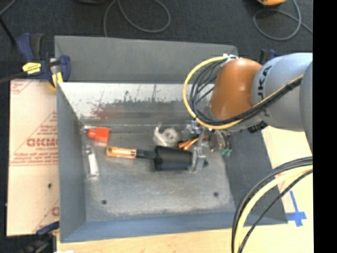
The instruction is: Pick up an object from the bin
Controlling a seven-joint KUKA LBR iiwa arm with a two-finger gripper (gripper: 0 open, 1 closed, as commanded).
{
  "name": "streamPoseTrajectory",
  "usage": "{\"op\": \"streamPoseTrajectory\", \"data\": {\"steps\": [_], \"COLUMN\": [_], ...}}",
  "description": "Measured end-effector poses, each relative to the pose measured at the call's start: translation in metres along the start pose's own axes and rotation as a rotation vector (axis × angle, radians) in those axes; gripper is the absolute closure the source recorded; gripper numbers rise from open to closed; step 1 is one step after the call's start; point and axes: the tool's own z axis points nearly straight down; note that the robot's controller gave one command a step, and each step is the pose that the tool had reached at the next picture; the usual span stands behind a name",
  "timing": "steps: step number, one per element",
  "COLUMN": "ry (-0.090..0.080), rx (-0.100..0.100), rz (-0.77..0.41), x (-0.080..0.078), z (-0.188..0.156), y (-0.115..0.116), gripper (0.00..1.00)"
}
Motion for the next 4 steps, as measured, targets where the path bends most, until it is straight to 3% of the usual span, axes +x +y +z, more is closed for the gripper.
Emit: {"op": "streamPoseTrajectory", "data": {"steps": [1, 2, 4], "ry": [0.007, -0.03, -0.03], "rx": [0.002, -0.002, -0.001], "rz": [0.052, 0.162, 0.16], "x": [0.006, -0.012, -0.012], "z": [0.036, 0.038, 0.035], "y": [0.031, 0.045, 0.045], "gripper": [0.0, 1.0, 1.0]}}
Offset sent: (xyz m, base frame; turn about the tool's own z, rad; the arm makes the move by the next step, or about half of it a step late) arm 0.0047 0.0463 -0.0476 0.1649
